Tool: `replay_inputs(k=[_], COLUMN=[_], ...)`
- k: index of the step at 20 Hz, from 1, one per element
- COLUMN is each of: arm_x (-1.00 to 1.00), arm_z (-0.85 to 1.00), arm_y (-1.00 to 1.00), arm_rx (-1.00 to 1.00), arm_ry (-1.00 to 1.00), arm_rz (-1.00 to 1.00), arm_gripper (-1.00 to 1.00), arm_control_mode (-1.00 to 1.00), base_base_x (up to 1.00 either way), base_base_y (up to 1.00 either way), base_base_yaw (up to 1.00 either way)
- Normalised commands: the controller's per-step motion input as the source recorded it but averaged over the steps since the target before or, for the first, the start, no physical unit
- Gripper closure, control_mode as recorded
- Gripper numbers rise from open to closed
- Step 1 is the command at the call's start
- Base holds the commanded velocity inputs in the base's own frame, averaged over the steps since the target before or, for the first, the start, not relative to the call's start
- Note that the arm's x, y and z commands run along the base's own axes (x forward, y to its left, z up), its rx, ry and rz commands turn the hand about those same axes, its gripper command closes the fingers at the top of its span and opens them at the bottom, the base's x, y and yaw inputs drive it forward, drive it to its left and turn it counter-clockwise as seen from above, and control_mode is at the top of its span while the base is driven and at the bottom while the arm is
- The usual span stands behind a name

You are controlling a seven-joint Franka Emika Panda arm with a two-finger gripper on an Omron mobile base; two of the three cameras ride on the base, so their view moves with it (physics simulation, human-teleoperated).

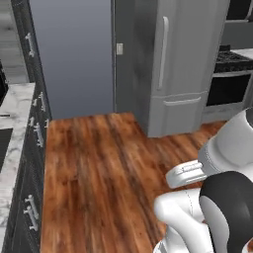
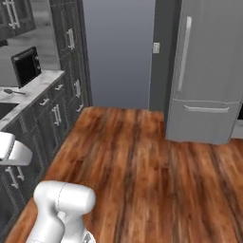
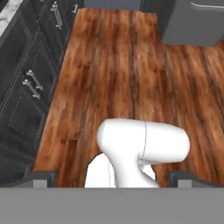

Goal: Take the fork and place it on the left side of the plate. Then take the spoon and place it on the right side of the plate. Make sure they're directly next to the plate.

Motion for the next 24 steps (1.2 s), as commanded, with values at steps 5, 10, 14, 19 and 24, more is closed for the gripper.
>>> replay_inputs(k=[5,10,14,19,24], arm_x=[0.0,0.0,0.0,0.0,0.0], arm_z=[0.0,0.0,0.0,0.0,0.0], arm_y=[0.0,0.0,0.0,0.0,0.0], arm_rx=[0.0,0.0,0.0,0.0,0.0], arm_ry=[0.0,0.0,0.0,0.0,0.0], arm_rz=[0.0,0.0,0.0,0.0,0.0], arm_gripper=[-1.0,-1.0,-1.0,-1.0,-1.0], arm_control_mode=[1.0,1.0,1.0,1.0,1.0], base_base_x=[0.96,0.85,0.57,0.64,0.69], base_base_y=[0.0,-0.17,-0.42,-0.3,-0.3], base_base_yaw=[0.37,0.39,0.34,0.38,0.4])
